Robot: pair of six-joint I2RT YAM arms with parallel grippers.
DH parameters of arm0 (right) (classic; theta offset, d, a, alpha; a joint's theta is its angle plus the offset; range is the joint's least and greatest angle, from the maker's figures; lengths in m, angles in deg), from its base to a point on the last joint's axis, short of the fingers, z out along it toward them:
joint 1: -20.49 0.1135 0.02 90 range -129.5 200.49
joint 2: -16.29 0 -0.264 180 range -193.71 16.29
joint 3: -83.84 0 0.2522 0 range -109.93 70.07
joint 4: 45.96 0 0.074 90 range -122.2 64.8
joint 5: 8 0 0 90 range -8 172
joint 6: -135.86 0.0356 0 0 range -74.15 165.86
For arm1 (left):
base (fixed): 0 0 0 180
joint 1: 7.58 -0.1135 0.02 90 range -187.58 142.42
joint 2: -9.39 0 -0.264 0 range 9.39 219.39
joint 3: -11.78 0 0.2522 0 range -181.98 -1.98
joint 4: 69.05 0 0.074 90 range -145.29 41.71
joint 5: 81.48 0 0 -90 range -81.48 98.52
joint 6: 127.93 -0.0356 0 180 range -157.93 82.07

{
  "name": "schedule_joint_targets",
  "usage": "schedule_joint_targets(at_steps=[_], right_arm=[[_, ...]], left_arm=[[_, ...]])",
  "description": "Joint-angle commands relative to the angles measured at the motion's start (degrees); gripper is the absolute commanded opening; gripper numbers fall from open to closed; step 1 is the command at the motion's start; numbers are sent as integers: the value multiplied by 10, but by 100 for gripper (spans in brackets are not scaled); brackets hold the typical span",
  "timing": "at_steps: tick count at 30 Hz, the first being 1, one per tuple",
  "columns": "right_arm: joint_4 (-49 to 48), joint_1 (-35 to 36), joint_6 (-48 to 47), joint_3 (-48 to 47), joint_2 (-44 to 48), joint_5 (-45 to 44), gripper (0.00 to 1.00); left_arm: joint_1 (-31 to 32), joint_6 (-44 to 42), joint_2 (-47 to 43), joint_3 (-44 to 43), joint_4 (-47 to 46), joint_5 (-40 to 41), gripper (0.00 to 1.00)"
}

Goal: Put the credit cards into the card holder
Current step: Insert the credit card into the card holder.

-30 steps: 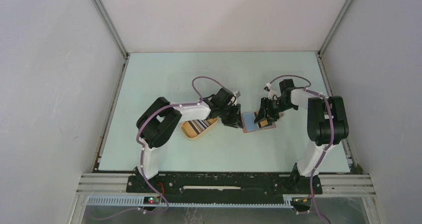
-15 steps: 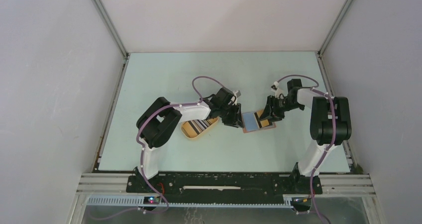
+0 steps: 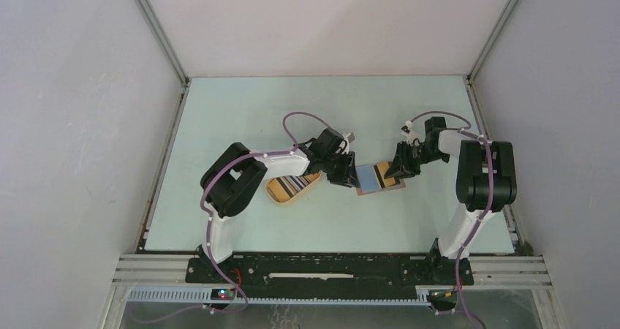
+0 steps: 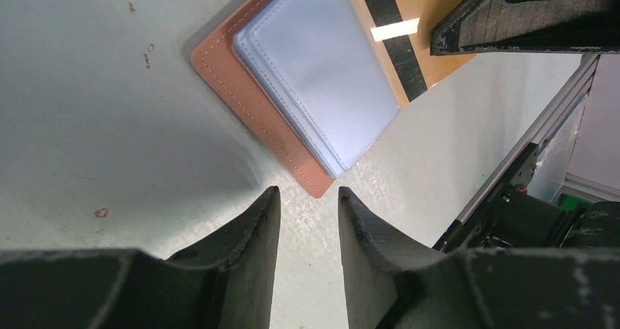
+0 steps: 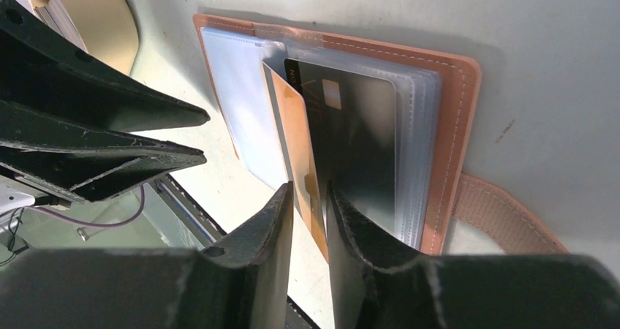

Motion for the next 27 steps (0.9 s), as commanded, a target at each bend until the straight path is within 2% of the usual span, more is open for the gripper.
schedule_joint_targets(at_steps=[1,15,27], right_arm=[[6,-6,-9,-19,-6,-8,30],[11,-7,-4,-28,-17,5,13],[27,-1,-14,-36,-29,20,5]], left_arm=[[2,4,8,-7,-14,-14,40],[3,7,30,-24,-4,-25,39],[3,7,35,-29,1,-26,39]])
